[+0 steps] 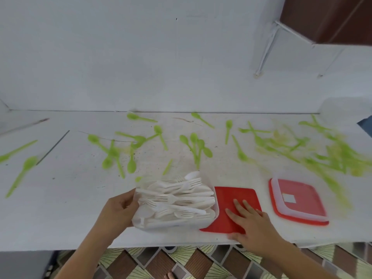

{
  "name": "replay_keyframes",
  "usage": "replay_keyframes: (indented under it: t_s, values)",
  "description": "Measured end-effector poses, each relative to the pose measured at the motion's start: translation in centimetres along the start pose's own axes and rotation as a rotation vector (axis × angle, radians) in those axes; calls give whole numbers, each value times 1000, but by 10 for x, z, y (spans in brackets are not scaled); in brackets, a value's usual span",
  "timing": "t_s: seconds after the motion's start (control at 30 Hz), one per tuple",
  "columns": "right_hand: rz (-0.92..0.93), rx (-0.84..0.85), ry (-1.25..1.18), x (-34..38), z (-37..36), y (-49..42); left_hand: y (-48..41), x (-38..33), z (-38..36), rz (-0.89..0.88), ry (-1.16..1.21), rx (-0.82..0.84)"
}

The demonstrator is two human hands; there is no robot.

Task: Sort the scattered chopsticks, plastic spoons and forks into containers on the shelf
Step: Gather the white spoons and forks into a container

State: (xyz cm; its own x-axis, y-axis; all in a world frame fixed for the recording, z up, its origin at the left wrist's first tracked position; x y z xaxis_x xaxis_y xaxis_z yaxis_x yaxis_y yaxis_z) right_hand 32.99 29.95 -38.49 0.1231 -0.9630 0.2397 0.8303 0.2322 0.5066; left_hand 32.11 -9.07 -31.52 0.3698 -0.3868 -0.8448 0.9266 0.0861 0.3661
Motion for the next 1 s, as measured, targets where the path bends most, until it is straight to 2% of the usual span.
replay_keyframes:
  t_s: [0.13, 0.23, 0.3, 0.33, 0.4, 0.57, 0.67, 0.73, 0.87, 1.0]
  values:
    - [24, -57, 117, -7, -18, 29, 8, -1, 1, -6, 24, -96]
    - [132, -133, 165, -22, -24, 37, 13, -4, -3, -12, 35, -170]
    - [257, -252, 140, -29, -12, 47, 13, -10, -9, -23, 11, -184]
    - [330, -338, 74, -33, -2, 54, 13, -14, -13, -34, -9, -180]
    - [376, -405, -113, -33, 33, 67, 11, -22, -19, -48, -32, -182]
    - [174, -282, -501, -64, 140, 100, 9, -40, -47, -49, -52, -171]
    - [219, -379, -784, -71, 197, 112, 8, -49, -73, -43, -61, -131]
    - [296, -418, -884, -65, 220, 108, 8, -55, -93, -46, -64, -86]
    - [237, -407, -1047, -59, 223, 71, 4, -56, -124, -5, -70, -27]
    - [151, -284, -1008, -49, 196, 32, 0, -55, -132, -6, -108, 47]
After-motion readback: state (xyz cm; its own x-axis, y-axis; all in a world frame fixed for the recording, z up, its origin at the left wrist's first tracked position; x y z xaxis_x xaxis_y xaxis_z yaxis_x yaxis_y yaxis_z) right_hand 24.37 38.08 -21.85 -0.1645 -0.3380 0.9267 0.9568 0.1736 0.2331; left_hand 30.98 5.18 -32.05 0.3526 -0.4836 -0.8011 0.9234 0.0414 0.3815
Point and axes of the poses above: each hand's wrist, its own y-axis away from the middle knuckle, its own z-axis out of the back of the hand, x = y × z, the point moved 4 cm from there along -y, towards the middle knuckle, and after that the axes turned 10 degrees about -y, right-handed, at the moved point
